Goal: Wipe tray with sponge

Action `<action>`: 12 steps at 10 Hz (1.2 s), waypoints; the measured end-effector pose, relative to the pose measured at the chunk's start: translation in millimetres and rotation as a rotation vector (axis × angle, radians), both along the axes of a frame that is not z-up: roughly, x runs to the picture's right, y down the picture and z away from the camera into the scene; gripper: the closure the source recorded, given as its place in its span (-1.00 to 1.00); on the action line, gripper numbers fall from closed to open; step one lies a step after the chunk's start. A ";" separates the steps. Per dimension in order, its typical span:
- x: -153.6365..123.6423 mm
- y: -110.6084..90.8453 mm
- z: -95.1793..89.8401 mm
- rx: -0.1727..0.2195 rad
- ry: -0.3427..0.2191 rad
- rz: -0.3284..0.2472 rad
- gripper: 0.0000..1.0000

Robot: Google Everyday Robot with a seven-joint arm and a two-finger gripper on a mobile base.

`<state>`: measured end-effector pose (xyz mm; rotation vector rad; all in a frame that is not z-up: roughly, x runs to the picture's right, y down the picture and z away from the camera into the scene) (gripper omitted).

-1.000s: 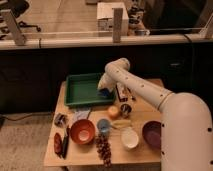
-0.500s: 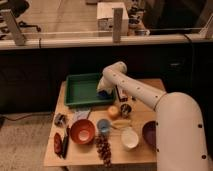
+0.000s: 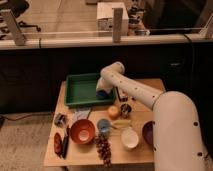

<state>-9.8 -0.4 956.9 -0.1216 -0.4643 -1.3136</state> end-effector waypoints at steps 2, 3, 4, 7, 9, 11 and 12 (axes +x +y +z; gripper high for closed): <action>-19.7 0.4 -1.5 0.004 -0.032 -0.035 1.00; -26.5 3.1 -3.3 0.002 -0.047 -0.050 1.00; -31.8 10.0 -10.1 -0.004 -0.075 -0.082 1.00; -27.7 28.2 -21.9 -0.020 -0.096 -0.127 1.00; -11.8 30.1 -22.2 -0.024 -0.080 -0.118 1.00; 6.6 19.0 -15.1 -0.008 -0.051 -0.090 1.00; 4.7 10.5 -11.4 0.008 -0.045 -0.081 1.00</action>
